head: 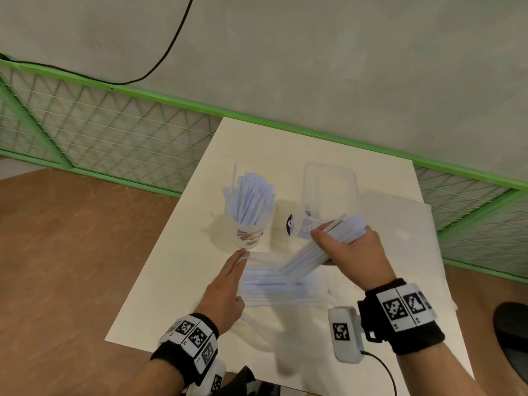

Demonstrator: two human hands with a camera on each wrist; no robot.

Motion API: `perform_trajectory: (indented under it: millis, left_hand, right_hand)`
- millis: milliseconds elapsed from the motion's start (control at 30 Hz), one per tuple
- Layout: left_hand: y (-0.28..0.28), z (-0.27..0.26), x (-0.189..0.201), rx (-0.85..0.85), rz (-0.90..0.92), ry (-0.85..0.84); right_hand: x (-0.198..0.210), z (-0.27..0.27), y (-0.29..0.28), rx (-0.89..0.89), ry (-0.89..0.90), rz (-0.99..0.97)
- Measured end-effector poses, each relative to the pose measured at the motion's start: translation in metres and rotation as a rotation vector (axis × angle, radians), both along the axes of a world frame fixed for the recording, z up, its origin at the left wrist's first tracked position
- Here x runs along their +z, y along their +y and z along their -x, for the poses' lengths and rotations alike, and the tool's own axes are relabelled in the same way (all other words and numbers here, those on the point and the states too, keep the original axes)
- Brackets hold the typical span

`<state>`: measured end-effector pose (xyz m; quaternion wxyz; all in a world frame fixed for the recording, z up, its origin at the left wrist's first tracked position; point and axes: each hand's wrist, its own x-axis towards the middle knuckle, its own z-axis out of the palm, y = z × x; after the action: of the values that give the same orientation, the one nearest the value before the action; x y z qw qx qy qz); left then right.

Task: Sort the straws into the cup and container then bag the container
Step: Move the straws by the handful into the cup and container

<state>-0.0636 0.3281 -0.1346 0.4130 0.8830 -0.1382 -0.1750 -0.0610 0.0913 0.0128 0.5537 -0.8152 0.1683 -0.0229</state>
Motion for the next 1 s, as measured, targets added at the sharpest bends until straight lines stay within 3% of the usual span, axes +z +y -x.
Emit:
perform_trajectory:
  millis: [233, 433, 533, 667, 867, 1000]
  left_hand:
    - [0.002, 0.0, 0.001, 0.0, 0.008, 0.01]
    - [0.002, 0.001, 0.005, 0.011, 0.007, 0.035]
    - [0.003, 0.001, 0.007, 0.013, 0.012, 0.044]
    - [0.005, 0.001, 0.007, 0.019, 0.019, 0.043]
    - [0.008, -0.002, 0.006, 0.025, 0.008, 0.046]
    - [0.007, -0.002, 0.009, 0.029, -0.001, 0.055]
  right_hand:
    - [0.031, -0.033, 0.01, 0.008, -0.132, -0.115]
    - [0.049, -0.087, 0.034, 0.066, -0.218, -0.089]
    - [0.031, -0.117, 0.045, 0.136, -0.162, 0.011]
    - [0.003, -0.138, 0.057, 0.249, -0.108, 0.319]
    - [-0.027, -0.129, 0.06, 0.294, -0.382, 0.329]
    - [-0.042, -0.107, 0.068, 0.438, -0.413, 0.572]
